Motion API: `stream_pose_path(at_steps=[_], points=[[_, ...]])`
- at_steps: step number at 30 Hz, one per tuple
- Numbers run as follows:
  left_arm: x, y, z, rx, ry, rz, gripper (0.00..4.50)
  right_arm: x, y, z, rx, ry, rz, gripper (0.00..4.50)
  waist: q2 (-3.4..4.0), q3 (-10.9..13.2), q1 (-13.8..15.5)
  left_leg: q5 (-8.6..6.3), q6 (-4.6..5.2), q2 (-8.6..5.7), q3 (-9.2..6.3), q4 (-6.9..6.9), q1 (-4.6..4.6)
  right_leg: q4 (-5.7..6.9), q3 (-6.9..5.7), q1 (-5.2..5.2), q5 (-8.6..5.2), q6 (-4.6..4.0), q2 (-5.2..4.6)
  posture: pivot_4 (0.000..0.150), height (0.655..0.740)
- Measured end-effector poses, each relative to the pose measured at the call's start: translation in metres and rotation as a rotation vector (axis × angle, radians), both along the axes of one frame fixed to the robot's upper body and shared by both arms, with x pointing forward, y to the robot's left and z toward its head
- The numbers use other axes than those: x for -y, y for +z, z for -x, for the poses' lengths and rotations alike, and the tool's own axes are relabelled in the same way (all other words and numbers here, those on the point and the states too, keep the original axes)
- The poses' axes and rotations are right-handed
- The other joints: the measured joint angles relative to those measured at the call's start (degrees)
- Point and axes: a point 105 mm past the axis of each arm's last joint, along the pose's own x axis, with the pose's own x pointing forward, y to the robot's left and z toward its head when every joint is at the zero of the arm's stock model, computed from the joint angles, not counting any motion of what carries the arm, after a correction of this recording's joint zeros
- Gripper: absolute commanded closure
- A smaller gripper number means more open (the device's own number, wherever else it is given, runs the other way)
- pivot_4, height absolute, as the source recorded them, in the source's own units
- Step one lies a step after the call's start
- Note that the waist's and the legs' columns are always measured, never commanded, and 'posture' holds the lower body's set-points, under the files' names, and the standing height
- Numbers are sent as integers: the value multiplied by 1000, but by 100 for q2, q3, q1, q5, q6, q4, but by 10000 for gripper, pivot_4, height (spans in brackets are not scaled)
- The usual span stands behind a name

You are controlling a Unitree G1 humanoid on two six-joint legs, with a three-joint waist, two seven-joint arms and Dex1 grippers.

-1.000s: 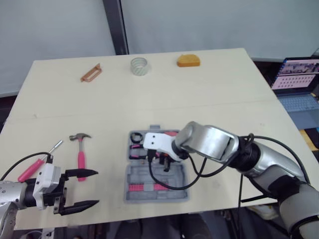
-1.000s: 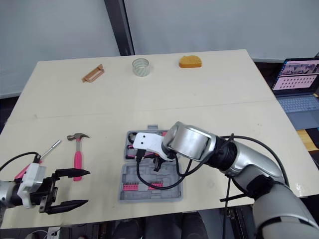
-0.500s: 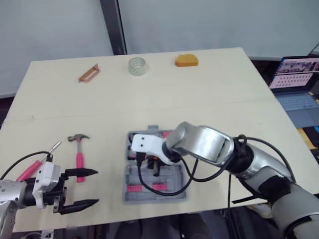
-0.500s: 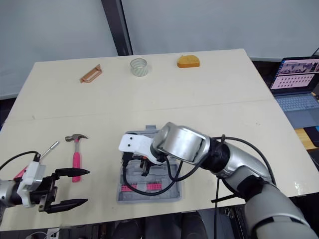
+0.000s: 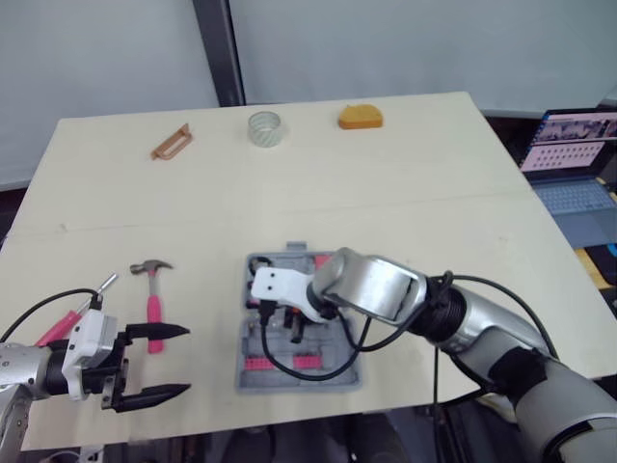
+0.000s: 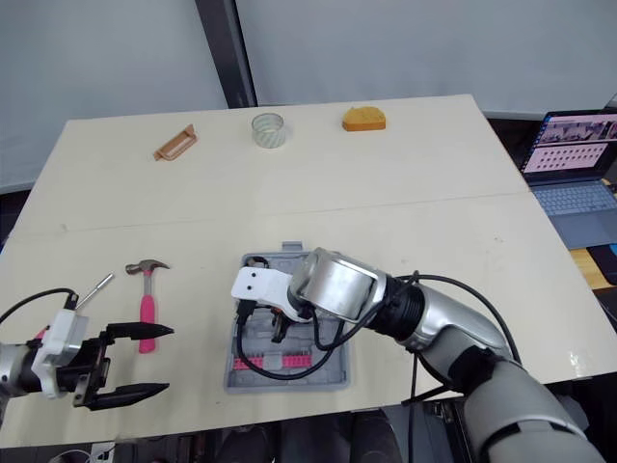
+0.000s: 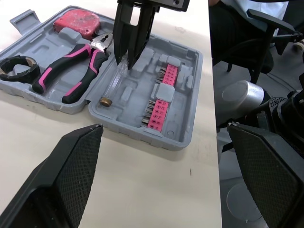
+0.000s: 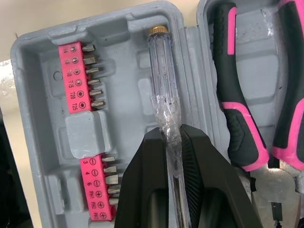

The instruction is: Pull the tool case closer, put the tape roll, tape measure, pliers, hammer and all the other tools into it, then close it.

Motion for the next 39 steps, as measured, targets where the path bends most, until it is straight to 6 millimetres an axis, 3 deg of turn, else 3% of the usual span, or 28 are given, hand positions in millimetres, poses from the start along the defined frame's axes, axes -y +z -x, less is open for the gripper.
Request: stream_pose_path(at_steps=[21,28,38,39], points=[[6,-1,4,-13,15,-7,0,-7,-1,4,-2,17,-4,44783,0,0,-1,0,0,0,0,-1,0,1,-1,-1,0,0,0,1500,7400],[6,-1,3,-14,18,-7,0,-7,-2,3,-1,12,-5,11807,0,0,0,0,0,0,0,-1,0,1,-1,-1,0,0,0,1500,7400],[11,4,0,16,11,-5,0,-1,37,5,-23,12,-164,11807,-3,-2,14,0,0,0,0,0,0,-1,-1,3,0,0,-1,1500,7400],[11,4,-1,19,12,-4,0,2,35,5,-26,7,-167,14129,-4,-2,16,0,0,0,0,1,0,-1,-1,3,0,0,-1,1500,7400]])
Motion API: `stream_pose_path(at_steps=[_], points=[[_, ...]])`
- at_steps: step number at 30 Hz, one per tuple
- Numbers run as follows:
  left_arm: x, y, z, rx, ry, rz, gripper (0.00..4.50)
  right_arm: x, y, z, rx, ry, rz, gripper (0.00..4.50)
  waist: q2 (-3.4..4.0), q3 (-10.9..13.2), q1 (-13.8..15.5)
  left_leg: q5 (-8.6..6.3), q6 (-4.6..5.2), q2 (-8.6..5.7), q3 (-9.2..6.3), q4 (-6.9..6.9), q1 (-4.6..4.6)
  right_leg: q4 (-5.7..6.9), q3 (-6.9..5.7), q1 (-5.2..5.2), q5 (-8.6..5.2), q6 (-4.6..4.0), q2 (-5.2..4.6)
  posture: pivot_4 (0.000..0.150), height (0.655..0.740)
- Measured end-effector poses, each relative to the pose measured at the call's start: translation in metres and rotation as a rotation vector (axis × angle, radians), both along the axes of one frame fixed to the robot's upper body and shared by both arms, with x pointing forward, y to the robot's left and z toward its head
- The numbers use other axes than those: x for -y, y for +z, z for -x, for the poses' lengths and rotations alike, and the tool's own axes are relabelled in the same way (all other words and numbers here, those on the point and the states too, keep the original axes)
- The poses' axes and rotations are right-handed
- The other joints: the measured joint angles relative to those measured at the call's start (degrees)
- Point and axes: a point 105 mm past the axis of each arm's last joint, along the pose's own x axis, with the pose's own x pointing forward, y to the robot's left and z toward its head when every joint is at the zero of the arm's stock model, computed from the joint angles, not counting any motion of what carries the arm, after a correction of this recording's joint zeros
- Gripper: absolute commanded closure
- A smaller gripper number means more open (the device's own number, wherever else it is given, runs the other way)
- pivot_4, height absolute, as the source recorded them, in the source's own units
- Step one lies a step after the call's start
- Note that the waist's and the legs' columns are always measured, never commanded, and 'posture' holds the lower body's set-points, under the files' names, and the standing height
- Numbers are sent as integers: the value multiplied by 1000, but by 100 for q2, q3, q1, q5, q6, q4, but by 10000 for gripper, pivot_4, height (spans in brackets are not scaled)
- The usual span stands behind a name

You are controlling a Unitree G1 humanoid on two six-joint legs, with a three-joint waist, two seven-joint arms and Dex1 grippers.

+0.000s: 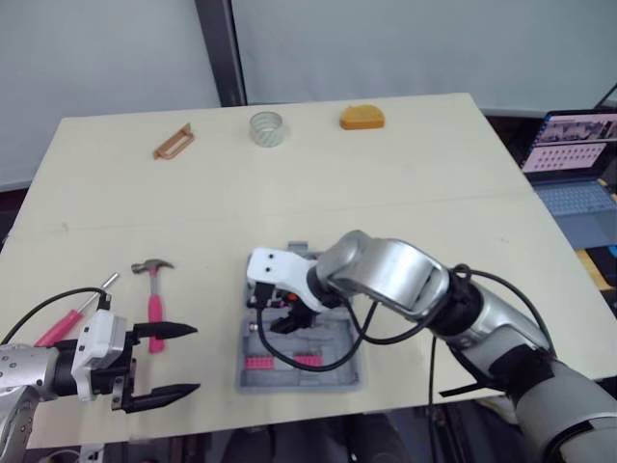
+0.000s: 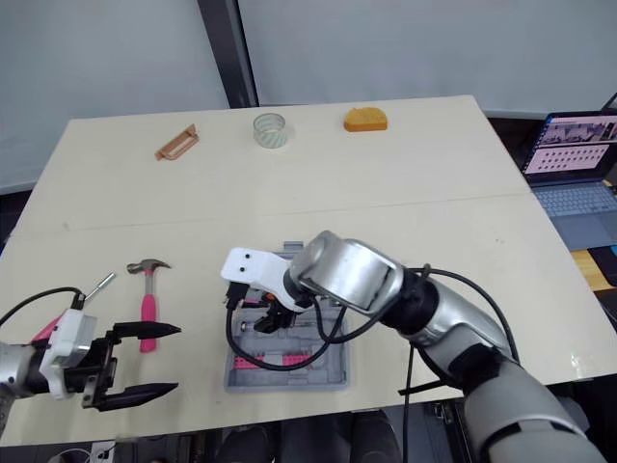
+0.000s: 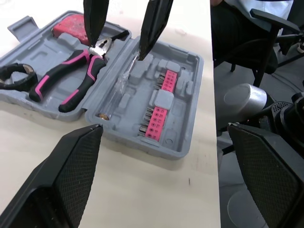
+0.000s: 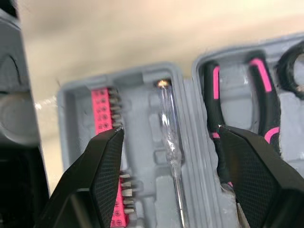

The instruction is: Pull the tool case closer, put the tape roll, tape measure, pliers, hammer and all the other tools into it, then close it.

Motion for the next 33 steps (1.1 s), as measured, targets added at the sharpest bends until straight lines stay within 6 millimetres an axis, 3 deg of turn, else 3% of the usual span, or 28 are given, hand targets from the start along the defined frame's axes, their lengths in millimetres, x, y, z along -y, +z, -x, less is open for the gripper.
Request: stream_pose_path(at_steps=[3,4,7,15,26,33], points=[[1,-1,0,2,0,10,0,10,-12,-1,-21,-6,-56,23628,-4,-2,8,0,0,0,0,0,0,-1,0,1,0,0,0,1500,7400],[2,-1,-1,2,-1,15,0,15,-20,0,-28,-5,-85,30095,-5,-3,16,0,0,0,1,1,0,-3,0,2,0,0,0,1500,7400],[2,-2,-1,2,-2,21,0,25,-38,3,-26,8,-150,43996,-6,-3,19,0,0,0,2,2,0,-3,-1,3,0,0,0,1500,7400],[-1,-3,-2,10,3,29,0,13,-46,11,39,90,-349,44609,-7,-4,12,0,0,3,6,3,7,-4,-8,8,0,0,-1,1500,7400],[0,-3,-1,9,-4,35,0,22,-55,-9,120,57,-399,44609,-10,-5,29,0,0,3,3,7,8,-4,-13,13,0,0,-1,1500,7400],[2,-1,-1,16,-11,35,0,24,-67,-7,104,58,-388,44609,-9,-5,28,0,0,3,3,7,8,-5,-13,13,0,0,-1,1500,7400]])
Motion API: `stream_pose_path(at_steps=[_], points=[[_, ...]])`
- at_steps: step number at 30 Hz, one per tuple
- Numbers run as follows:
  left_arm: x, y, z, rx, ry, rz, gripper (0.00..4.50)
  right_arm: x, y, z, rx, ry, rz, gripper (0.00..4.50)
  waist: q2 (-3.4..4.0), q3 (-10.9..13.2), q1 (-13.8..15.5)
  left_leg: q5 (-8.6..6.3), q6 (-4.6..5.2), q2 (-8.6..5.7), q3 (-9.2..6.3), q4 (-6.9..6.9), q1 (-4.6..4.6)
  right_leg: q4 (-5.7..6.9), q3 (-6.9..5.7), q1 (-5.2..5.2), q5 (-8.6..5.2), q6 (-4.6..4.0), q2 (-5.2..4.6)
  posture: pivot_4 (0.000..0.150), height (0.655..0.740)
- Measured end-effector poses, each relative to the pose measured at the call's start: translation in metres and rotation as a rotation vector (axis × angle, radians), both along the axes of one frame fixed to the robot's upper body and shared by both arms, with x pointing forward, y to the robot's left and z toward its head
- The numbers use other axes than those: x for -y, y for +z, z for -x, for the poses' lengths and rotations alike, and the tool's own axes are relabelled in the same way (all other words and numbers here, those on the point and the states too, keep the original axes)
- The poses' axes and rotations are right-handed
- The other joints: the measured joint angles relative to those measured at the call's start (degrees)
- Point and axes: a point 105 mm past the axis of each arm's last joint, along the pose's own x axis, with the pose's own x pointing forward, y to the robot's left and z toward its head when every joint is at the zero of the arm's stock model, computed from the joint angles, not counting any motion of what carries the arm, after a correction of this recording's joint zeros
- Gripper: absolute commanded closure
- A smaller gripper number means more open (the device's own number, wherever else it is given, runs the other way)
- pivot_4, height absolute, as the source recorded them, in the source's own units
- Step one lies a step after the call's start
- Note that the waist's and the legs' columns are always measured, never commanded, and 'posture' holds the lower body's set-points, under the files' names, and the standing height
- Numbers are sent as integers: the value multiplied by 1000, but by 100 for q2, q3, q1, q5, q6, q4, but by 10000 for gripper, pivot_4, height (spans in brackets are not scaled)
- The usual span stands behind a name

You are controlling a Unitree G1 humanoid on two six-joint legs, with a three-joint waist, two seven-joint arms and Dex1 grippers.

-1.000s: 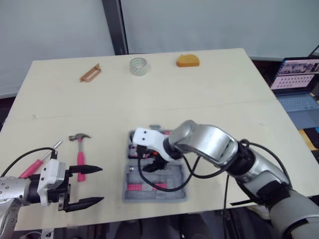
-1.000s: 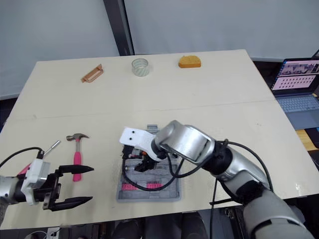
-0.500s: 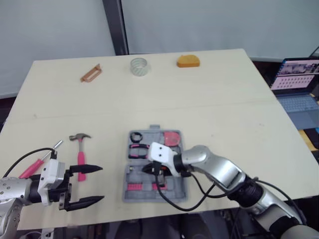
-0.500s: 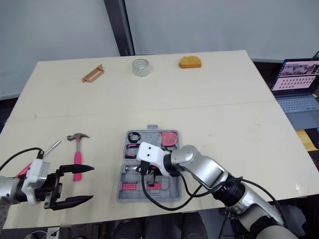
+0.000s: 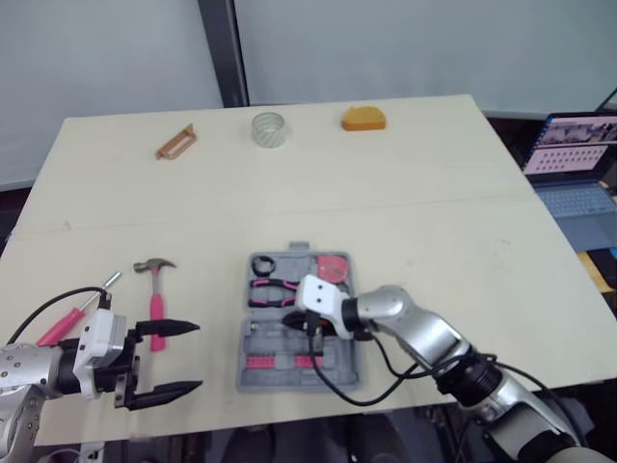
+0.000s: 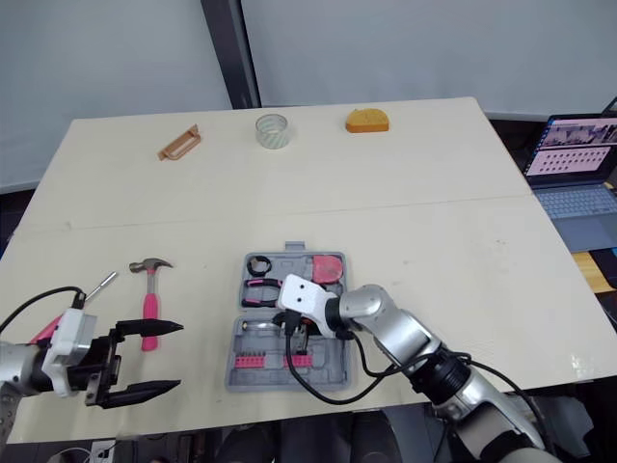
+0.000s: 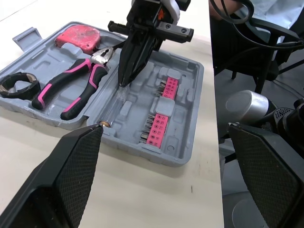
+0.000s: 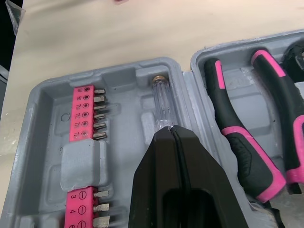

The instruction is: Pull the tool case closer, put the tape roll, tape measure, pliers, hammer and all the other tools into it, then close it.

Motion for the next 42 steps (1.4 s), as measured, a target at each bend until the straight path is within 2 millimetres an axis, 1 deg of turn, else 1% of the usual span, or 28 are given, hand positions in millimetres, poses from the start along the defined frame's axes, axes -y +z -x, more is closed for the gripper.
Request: stream_pose_path(at_steps=[5,16,23,28,42], points=[[3,2,1,5,-8,-3,0,1,-5,2,-14,1,2,44609,0,0,1,0,0,0,0,0,0,0,0,1,0,0,0,1500,7400],[3,2,1,4,-11,-1,0,4,0,-6,3,-31,-23,44609,0,0,1,0,0,0,0,0,1,0,0,2,0,0,0,1500,7400],[2,1,1,9,-11,-1,0,7,-4,-7,-1,-27,-8,44609,0,0,1,0,0,0,0,0,1,0,0,2,0,0,0,1500,7400],[-2,-3,2,-2,7,3,0,7,-4,-7,8,-21,-9,44609,0,0,0,0,0,0,0,0,1,0,0,2,0,0,0,1500,7400],[-3,-3,2,11,4,0,0,9,-9,-8,36,-17,0,44609,-4,-3,2,0,0,0,0,-1,17,0,0,17,0,0,0,1500,7400]])
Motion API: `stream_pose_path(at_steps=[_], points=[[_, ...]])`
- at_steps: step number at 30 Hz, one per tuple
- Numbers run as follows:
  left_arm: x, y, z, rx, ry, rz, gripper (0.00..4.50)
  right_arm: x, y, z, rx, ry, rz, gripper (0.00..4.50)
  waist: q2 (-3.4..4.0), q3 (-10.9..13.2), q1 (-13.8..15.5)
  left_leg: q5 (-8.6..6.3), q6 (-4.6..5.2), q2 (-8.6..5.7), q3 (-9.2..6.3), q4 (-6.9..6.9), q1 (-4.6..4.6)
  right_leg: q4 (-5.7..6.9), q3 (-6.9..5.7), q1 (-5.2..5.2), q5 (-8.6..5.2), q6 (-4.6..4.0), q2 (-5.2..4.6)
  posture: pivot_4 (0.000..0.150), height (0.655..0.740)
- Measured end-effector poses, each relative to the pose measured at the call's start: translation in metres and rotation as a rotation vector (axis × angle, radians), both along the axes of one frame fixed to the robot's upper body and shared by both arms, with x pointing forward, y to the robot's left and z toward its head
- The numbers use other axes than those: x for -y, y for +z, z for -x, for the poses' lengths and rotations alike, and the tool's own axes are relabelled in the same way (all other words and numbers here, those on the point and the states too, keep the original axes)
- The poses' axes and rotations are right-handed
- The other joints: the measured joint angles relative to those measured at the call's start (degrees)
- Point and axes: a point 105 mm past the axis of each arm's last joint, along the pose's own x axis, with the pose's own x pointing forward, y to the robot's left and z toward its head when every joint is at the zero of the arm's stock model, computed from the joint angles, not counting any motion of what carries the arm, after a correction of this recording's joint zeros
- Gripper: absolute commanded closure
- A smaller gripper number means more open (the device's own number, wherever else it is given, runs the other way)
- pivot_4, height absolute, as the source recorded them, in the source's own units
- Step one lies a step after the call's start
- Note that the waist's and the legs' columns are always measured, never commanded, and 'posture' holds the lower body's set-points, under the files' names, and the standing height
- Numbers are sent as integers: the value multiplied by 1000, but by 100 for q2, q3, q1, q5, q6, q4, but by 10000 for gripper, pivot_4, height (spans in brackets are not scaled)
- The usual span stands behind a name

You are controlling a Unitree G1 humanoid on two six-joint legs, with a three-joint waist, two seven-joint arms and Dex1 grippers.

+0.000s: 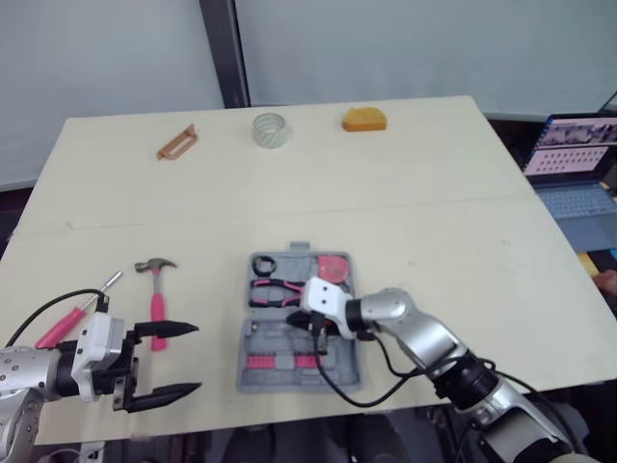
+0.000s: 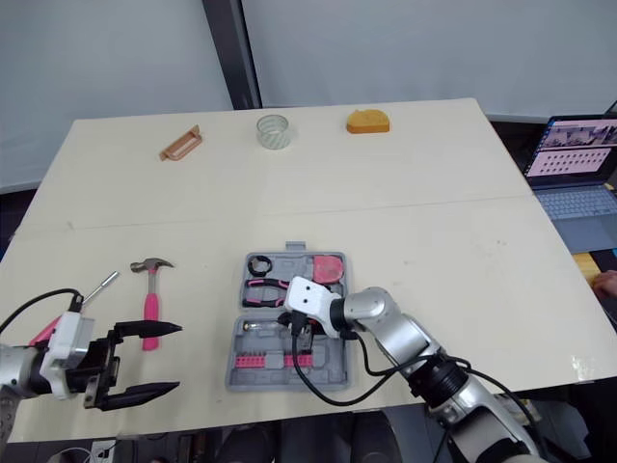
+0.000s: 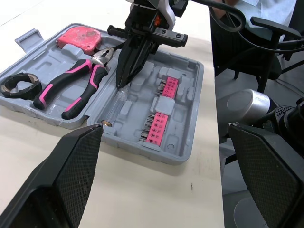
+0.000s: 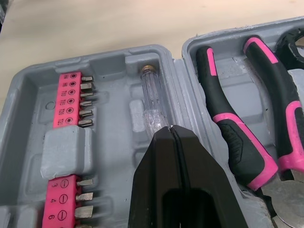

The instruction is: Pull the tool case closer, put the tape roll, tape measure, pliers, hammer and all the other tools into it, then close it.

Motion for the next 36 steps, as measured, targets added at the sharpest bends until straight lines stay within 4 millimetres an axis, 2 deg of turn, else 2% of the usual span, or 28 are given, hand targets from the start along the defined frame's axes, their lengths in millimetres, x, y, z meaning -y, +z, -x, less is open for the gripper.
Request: stream_pose_path(at_steps=[36], points=[[2,3,-4,-6,15,4,0,-2,-15,3,41,11,39,44609,-26,-89,43,0,0,2,0,-7,25,-4,1,21,0,0,1,1500,7400]])
